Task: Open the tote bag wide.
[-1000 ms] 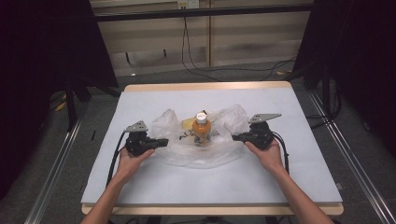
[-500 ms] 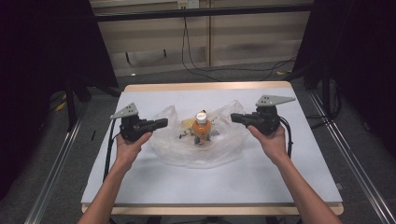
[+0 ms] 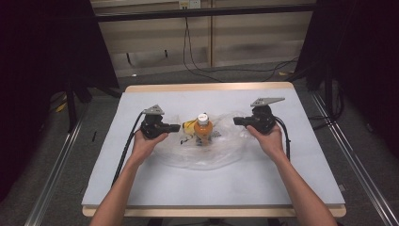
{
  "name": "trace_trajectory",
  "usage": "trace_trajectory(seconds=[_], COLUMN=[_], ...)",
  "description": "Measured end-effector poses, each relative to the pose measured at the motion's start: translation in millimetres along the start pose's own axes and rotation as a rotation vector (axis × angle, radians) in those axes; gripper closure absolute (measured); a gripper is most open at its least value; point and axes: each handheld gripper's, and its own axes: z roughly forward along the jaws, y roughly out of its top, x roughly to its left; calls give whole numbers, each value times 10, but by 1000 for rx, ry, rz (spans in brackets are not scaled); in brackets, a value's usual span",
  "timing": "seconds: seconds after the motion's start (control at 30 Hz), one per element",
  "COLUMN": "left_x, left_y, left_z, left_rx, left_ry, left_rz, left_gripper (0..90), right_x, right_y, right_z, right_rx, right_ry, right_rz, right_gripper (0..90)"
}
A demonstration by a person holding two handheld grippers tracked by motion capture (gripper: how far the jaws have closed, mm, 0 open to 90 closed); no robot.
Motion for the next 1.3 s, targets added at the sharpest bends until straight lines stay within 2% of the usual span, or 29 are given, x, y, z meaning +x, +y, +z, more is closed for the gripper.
trace_trajectory(seconds=[0.1,0.23,0.3,0.37,0.47,0.5,0.57,0.6,0.67,0.7,0.77,0.83,0.9,1.13,1.27,1.3], left_x=[16,56,100,128,177,196,244,241,236,226,223,212,166,-58,-189,-239], left_y=[-132,-263,-330,-361,-419,-445,-496,-508,-512,-508,-511,-514,-493,-401,-374,-352], left_z=[80,79,40,-18,-109,-143,-203,-222,-229,-224,-226,-239,-269,-506,-627,-655], left_rx=[36,101,75,83,82,79,66,66,67,67,61,56,53,-20,-16,-2], left_ry=[-1,63,32,41,53,66,59,79,77,89,84,62,58,28,18,40], left_rz=[-13,-1,-35,-37,-49,-57,-78,-81,-75,-73,-78,-82,-69,-21,25,60], left_gripper=[900,900,900,900,900,900,900,900,900,900,900,900,900,900,900,900], right_x=[-133,-228,-266,-304,-358,-380,-416,-438,-471,-480,-458,-440,-436,-347,-235,-219], right_y=[-218,-401,-473,-520,-540,-548,-568,-580,-596,-599,-596,-584,-578,-461,-409,-399], right_z=[114,171,188,191,160,145,101,78,29,15,14,16,18,-62,-140,-157], right_rx=[64,109,136,146,148,148,147,145,147,149,151,157,153,88,106,109], right_ry=[-1,-10,-22,-33,-23,-22,-32,-37,-57,-61,-80,-89,-81,-36,-15,-12], right_rz=[28,48,47,56,57,56,58,62,70,69,64,53,48,39,7,-1], right_gripper=[900,900,900,900,900,900,900,900,900,900,900,900,900,900,900,900])
